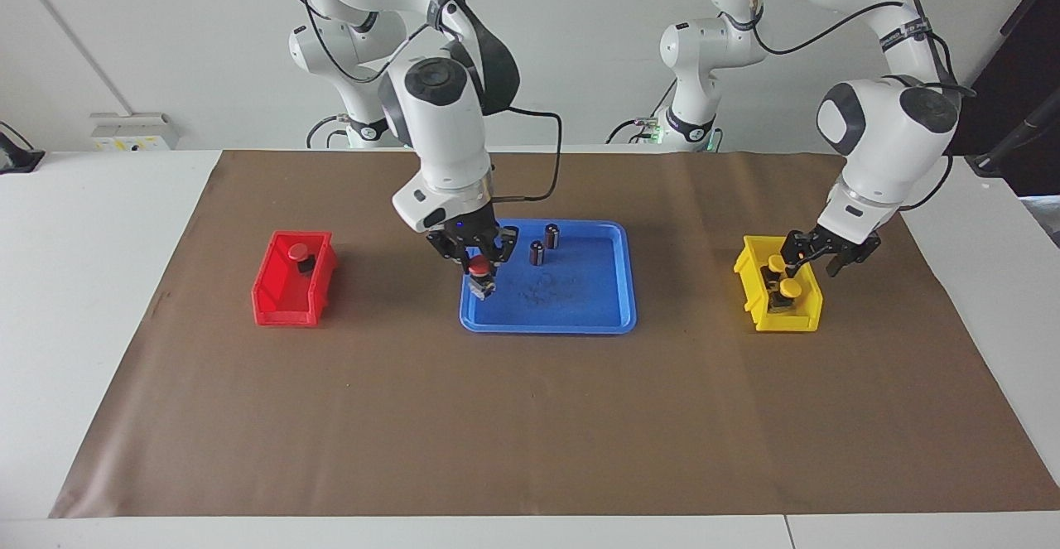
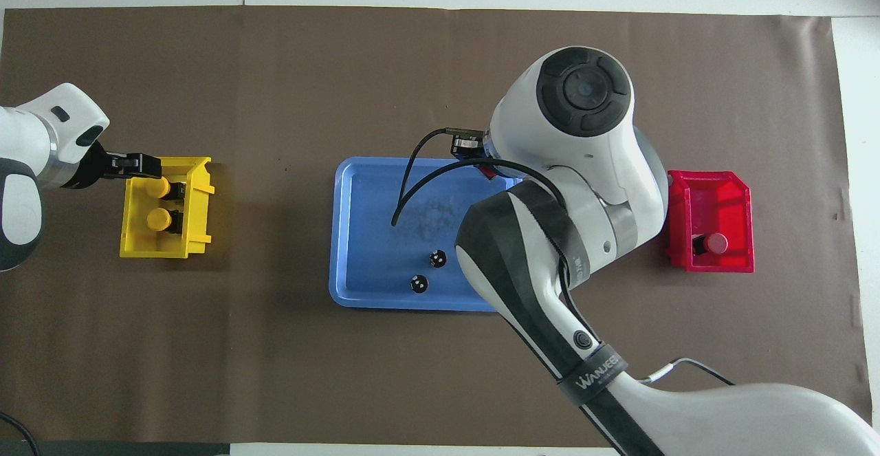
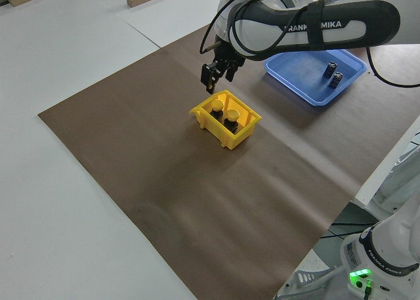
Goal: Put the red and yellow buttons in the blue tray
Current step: 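Carry the red button over the tray while the left gripper grasps a yellow button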
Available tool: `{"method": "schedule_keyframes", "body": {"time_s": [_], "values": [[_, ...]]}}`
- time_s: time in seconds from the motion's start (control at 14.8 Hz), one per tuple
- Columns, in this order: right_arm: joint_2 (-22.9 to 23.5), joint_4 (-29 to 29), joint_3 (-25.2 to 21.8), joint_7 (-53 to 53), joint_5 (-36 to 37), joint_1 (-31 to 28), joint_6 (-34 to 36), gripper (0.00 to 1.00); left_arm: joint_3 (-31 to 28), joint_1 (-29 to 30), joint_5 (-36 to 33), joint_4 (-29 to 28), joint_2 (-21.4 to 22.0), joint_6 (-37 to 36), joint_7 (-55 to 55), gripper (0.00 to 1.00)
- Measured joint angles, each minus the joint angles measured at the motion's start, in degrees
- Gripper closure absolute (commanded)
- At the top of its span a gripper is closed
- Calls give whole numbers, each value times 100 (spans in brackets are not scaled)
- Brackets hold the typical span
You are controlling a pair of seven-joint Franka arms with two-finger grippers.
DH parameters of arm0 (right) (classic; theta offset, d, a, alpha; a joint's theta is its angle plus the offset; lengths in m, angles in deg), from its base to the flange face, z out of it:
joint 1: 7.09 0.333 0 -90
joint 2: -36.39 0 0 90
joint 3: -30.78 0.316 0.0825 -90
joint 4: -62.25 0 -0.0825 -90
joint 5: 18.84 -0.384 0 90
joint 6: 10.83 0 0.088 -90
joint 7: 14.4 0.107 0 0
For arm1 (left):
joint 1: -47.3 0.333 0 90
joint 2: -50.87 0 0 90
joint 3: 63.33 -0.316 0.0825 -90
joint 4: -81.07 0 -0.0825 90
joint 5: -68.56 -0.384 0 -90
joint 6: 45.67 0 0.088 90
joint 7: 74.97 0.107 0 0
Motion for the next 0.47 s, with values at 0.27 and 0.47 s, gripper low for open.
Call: {"method": "schedule_keyframes", "body": {"time_s": [0.27, 0.47], "values": [[422, 10, -9, 131, 0, 259, -285, 74, 0, 0, 1, -6, -246, 170, -20, 27], [623, 37, -12, 278, 0, 430, -301, 74, 5, -1, 1, -104, -274, 203, -21, 27]]}}
